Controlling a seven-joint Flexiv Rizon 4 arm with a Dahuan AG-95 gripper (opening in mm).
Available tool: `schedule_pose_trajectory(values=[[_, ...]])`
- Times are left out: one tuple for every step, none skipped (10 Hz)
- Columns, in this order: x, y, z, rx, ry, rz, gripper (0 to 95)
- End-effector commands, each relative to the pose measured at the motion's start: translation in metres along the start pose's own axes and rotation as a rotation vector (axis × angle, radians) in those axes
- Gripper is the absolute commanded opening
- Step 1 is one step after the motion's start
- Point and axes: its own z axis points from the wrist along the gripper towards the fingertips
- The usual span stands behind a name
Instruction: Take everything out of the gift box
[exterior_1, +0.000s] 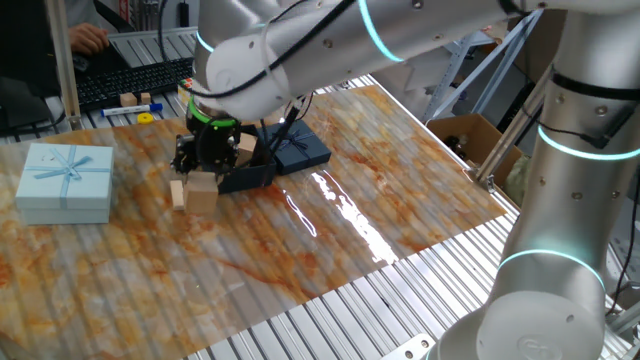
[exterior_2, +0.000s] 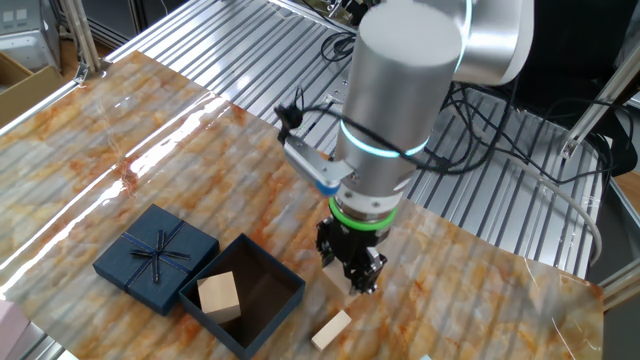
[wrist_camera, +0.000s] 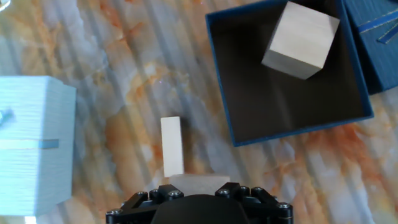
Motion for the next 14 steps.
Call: schedule_pose_trajectory(values=[[0.0, 0.0, 0.007, 0.001, -0.005, -0.002, 0.0], [0.0, 0.001, 0.011, 0.003, -0.008, -0.007, 0.0], [0.0, 0.002, 0.015, 0.004, -0.01, -0.01, 0.0], [0.001, 0.002, 0.019, 0.009, -0.013, -0.011, 0.0], [0.001, 0.002, 0.02, 0.012, -0.01, -0.013, 0.0], [0.001, 0.001, 0.018, 0.008, -0.004, -0.012, 0.0], [0.003, -0.001, 0.015, 0.006, 0.001, -0.012, 0.0], [0.006, -0.004, 0.017, 0.005, -0.003, -0.017, 0.0], [0.008, -0.006, 0.02, 0.004, -0.005, -0.023, 0.0], [0.011, -0.011, 0.023, 0.001, -0.008, -0.032, 0.0], [0.013, -0.013, 0.024, 0.002, -0.009, -0.036, 0.0], [0.015, -0.016, 0.026, 0.0, -0.008, -0.039, 0.0], [0.017, -0.017, 0.028, -0.01, -0.005, -0.007, 0.0], [0.017, -0.016, 0.028, -0.007, -0.002, 0.021, 0.0]])
